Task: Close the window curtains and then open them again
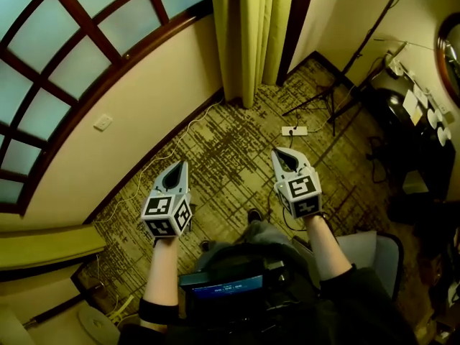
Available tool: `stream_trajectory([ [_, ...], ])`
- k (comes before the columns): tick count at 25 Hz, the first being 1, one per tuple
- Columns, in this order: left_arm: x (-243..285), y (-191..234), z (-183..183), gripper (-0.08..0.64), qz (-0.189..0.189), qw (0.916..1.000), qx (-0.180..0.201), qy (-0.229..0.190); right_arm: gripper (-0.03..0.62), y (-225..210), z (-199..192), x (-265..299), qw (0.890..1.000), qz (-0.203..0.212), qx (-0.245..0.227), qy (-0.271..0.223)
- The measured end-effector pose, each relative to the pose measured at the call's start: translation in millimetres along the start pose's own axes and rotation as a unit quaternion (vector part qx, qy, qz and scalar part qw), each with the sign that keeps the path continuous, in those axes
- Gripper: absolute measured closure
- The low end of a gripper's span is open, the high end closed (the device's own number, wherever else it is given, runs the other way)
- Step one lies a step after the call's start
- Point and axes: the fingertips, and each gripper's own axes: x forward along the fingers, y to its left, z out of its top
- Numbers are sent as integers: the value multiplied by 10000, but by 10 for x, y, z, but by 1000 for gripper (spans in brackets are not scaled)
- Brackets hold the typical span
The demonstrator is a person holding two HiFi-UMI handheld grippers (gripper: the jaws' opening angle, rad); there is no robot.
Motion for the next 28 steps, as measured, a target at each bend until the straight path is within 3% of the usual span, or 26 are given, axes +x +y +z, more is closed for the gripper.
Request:
stream_trajectory([
  [8, 557, -481, 370, 555, -38, 9994, -91, -321, 591, -554, 207, 31, 9994, 151, -232, -183],
  [12, 735, -610, 517, 555, -82, 9991, 153, -381, 592, -755, 258, 104, 9993, 175, -101, -316],
  [22, 1209, -392, 1085, 555, -41, 9985, 294, -460, 591, -1128, 483, 698, 9986, 135, -93, -493],
  [28, 1631, -215, 1393, 555, -256, 9975, 445, -487, 592, -1343, 810, 1128, 9988, 13, 17, -488],
])
